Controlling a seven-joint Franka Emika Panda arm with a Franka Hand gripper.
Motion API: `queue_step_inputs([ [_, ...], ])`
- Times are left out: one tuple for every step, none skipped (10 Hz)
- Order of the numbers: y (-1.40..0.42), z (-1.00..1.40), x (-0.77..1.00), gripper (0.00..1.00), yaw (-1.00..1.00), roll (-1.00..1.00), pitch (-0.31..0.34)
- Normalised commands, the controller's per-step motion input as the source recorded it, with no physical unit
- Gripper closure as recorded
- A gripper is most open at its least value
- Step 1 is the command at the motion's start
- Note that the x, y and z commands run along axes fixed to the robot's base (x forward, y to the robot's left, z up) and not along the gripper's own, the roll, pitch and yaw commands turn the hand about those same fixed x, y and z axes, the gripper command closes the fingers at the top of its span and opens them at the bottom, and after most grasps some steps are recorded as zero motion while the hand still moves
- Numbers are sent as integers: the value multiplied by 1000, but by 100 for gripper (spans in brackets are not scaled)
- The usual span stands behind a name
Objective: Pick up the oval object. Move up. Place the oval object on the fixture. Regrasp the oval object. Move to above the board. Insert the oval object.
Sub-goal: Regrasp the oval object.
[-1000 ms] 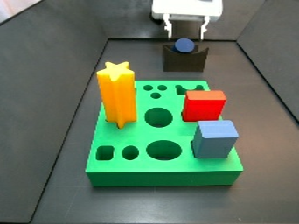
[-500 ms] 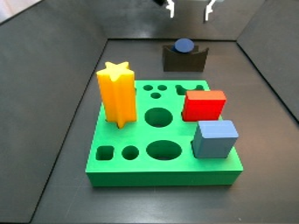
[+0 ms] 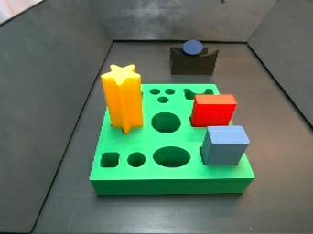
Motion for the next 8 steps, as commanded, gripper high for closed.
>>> queue_step_inputs([
  [-226, 29, -16, 0, 33, 1000, 12],
  [-50, 39, -13, 0, 34, 1000, 13],
  [-15, 42, -16, 0, 34, 1000, 12],
  [-45, 13, -17, 0, 34, 1000, 7],
  [-32, 15, -24, 0, 35, 1000, 2],
  [-22, 8, -28, 0, 36, 1000, -4],
  [-23, 2, -24, 0, 37, 1000, -9],
  [-22, -1, -21, 0, 38, 1000, -12],
])
